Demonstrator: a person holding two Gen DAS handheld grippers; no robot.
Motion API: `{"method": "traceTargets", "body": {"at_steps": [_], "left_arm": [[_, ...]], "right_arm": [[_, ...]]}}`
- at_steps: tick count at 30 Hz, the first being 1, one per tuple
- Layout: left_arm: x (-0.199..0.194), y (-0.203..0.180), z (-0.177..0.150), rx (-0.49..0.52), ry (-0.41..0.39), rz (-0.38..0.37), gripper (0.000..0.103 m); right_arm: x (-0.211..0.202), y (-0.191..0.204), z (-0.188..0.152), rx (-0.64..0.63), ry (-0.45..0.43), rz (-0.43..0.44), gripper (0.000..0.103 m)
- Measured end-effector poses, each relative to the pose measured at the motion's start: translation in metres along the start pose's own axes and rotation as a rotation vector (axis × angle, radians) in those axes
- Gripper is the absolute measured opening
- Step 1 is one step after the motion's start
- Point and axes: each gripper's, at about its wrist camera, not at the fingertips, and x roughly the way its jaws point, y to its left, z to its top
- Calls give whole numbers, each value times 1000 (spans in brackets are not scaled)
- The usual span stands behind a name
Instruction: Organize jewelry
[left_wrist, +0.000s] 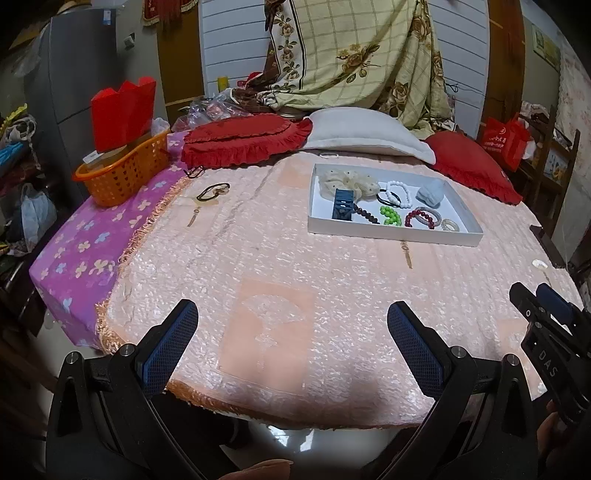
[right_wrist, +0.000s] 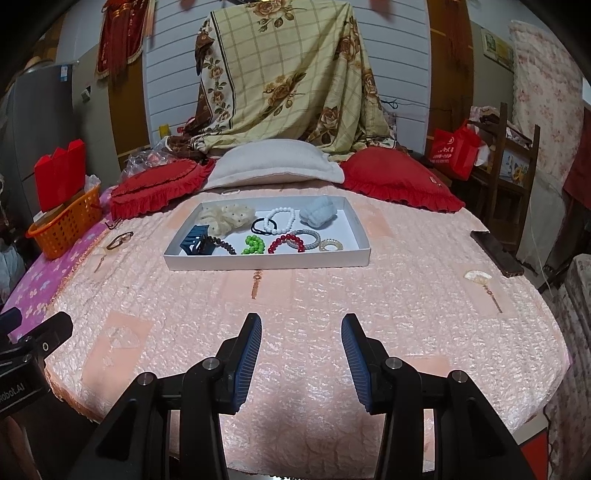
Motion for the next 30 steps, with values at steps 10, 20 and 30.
{"method": "traceTargets", "body": {"at_steps": [10, 20, 30], "left_arm": [[4, -2, -1, 4, 17, -8, 103], [7, -3, -2, 2, 28, -19, 103], [9, -3, -4, 4, 36, -19, 102]], "right_arm": [[4, -5, -2, 22, 16, -12, 43], [4, -4, -3, 20, 17, -10, 44], [4, -3, -3, 17, 13, -2, 44]]}}
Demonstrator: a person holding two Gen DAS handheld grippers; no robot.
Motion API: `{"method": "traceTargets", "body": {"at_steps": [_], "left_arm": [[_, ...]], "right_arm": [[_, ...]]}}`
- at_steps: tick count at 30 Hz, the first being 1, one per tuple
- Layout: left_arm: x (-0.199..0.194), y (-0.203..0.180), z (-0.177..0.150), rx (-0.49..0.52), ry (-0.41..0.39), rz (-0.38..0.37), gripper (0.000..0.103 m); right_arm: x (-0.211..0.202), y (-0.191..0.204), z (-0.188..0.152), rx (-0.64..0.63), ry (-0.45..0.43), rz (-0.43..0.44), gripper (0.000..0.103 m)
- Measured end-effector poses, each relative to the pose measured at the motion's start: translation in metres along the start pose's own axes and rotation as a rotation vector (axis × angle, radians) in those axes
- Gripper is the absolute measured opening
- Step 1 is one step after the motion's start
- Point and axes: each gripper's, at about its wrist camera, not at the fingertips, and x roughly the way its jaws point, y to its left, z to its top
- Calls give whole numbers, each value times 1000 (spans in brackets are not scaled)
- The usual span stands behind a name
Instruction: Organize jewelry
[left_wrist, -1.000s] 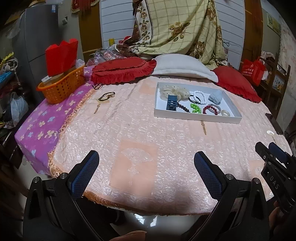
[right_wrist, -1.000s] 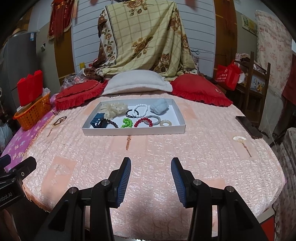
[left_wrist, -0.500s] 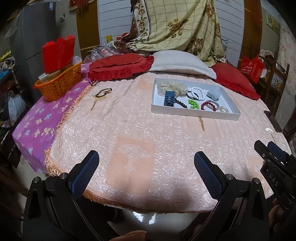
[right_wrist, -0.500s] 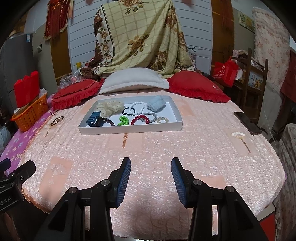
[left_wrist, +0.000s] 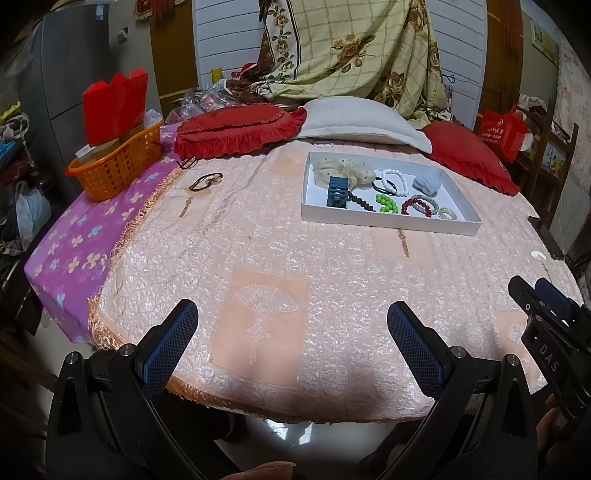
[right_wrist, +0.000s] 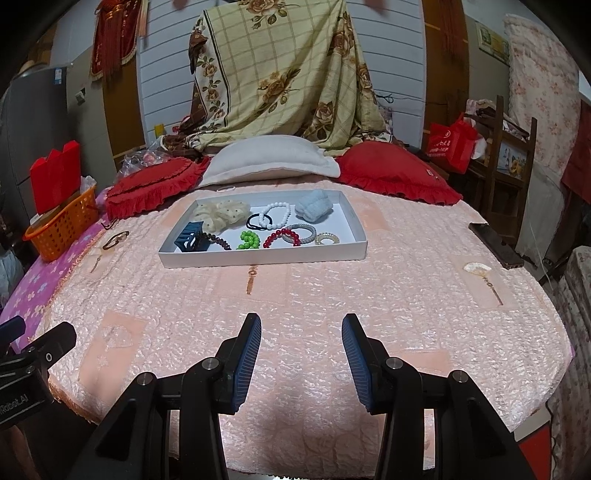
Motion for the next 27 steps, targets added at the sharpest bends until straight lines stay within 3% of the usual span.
{"method": "traceTargets", "body": {"at_steps": [27], "left_arm": [[15, 0, -4, 5, 50, -22, 102]], "right_arm": [[2, 9, -4, -23, -13, 11, 44]]}}
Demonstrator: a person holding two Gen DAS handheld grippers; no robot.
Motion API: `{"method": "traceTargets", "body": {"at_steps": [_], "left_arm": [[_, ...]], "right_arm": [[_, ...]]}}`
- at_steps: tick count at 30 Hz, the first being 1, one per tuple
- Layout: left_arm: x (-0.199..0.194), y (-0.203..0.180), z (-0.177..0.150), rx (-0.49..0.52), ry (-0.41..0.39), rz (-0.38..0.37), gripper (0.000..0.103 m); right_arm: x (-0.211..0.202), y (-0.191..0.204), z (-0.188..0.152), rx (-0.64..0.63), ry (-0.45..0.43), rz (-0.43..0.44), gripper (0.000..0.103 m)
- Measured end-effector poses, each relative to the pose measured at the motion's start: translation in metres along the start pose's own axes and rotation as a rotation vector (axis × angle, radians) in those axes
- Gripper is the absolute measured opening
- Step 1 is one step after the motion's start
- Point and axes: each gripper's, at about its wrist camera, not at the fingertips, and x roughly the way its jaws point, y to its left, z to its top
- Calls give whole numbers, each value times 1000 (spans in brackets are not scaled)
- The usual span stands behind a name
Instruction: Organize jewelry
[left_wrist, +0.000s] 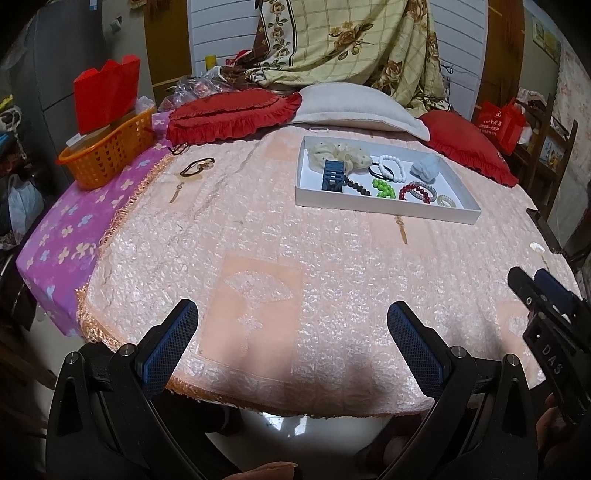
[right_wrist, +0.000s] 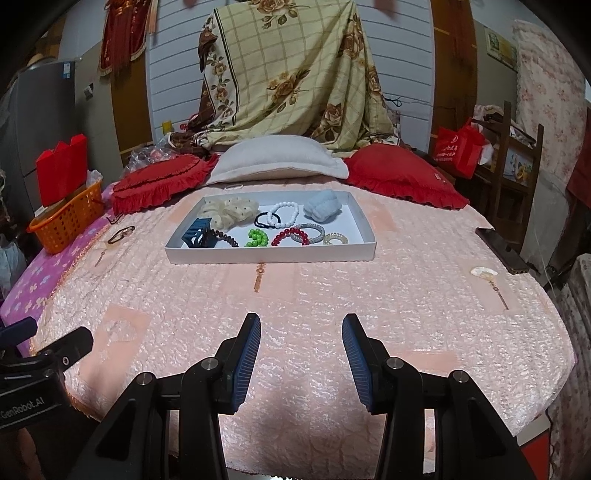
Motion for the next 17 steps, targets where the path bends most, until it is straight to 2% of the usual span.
{"method": "traceTargets", "body": {"at_steps": [5, 17], "left_arm": [[10, 3, 2, -9, 17, -2, 103], [35, 11, 6, -38, 65, 11, 103]], "right_arm": [[2, 1, 3, -13, -14, -5, 44], [35, 6, 0, -39, 61, 30, 44]]}}
